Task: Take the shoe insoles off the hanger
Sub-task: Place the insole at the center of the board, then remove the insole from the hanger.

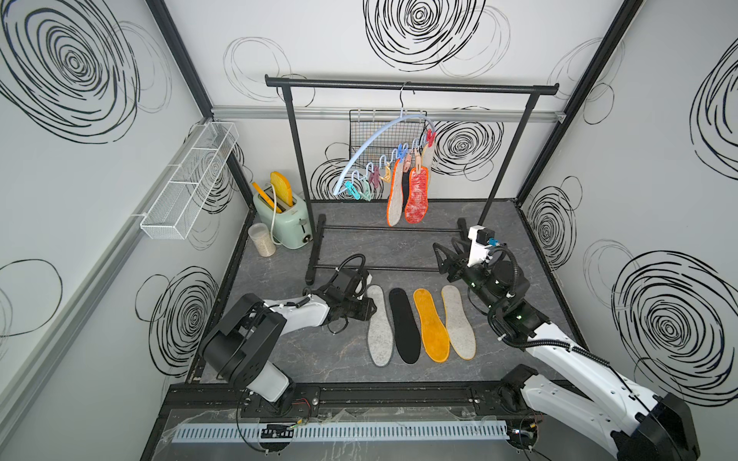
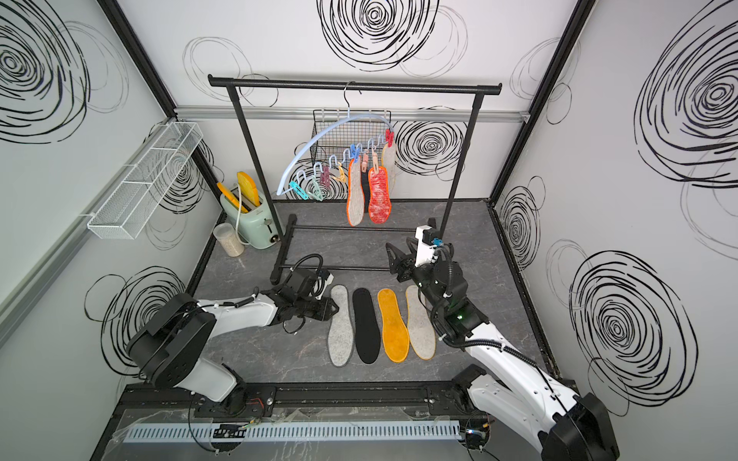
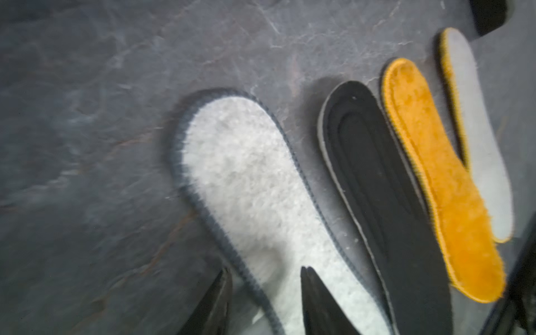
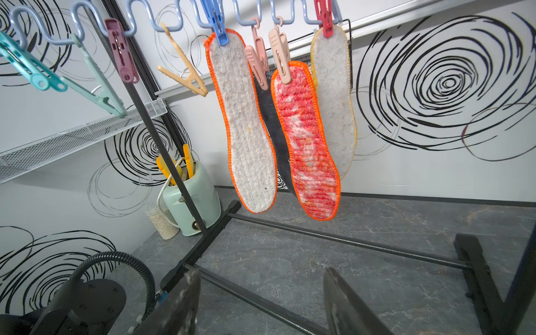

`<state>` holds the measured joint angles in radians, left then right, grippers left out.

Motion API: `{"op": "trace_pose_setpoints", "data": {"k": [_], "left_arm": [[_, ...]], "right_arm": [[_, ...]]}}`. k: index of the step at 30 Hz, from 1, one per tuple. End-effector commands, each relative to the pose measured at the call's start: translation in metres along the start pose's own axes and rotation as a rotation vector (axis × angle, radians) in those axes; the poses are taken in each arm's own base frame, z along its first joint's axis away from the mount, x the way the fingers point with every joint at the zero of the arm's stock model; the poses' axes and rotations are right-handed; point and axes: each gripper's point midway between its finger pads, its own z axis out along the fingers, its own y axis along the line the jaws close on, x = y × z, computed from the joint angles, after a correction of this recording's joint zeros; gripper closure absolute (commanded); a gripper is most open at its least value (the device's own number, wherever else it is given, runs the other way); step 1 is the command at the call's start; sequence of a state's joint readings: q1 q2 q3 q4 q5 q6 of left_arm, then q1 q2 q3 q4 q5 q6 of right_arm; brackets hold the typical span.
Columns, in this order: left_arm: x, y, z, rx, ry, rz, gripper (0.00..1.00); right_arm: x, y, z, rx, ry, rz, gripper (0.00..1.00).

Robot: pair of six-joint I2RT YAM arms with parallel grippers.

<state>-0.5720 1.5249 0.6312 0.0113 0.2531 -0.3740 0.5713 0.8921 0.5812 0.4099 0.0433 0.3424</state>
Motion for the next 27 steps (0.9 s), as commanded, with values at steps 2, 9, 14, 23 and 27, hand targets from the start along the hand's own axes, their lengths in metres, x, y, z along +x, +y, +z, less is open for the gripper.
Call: {"op": "trace_pose_setpoints", "data": {"k": [2, 9, 14, 23, 27], "left_arm": [[-0.014, 0.012, -0.036, -0.161, -0.086, 0.020, 0.37], [-0.071, 0.010, -0.110, -0.320, -0.415, 0.014, 0.19], [-0.136, -0.055, -0.151, -0.141, -0.742, 0.207, 0.13], [-0.236, -0.099, -0.185, 0.017, -1.040, 0.390, 0.03], [-0.271, -0.099, -0.179, -0.002, -1.054, 0.374, 0.02]], "right_arm": [[-0.005, 0.002, -0.004, -0.013, -0.012, 0.024, 0.32], [-0.005, 0.001, -0.005, -0.012, -0.015, 0.026, 0.32], [-0.008, -0.001, -0.006, -0.006, -0.023, 0.026, 0.32], [-0.008, -0.003, -0.010, -0.008, -0.029, 0.029, 0.32], [-0.009, -0.003, -0.011, -0.014, -0.026, 0.031, 0.32]]}}
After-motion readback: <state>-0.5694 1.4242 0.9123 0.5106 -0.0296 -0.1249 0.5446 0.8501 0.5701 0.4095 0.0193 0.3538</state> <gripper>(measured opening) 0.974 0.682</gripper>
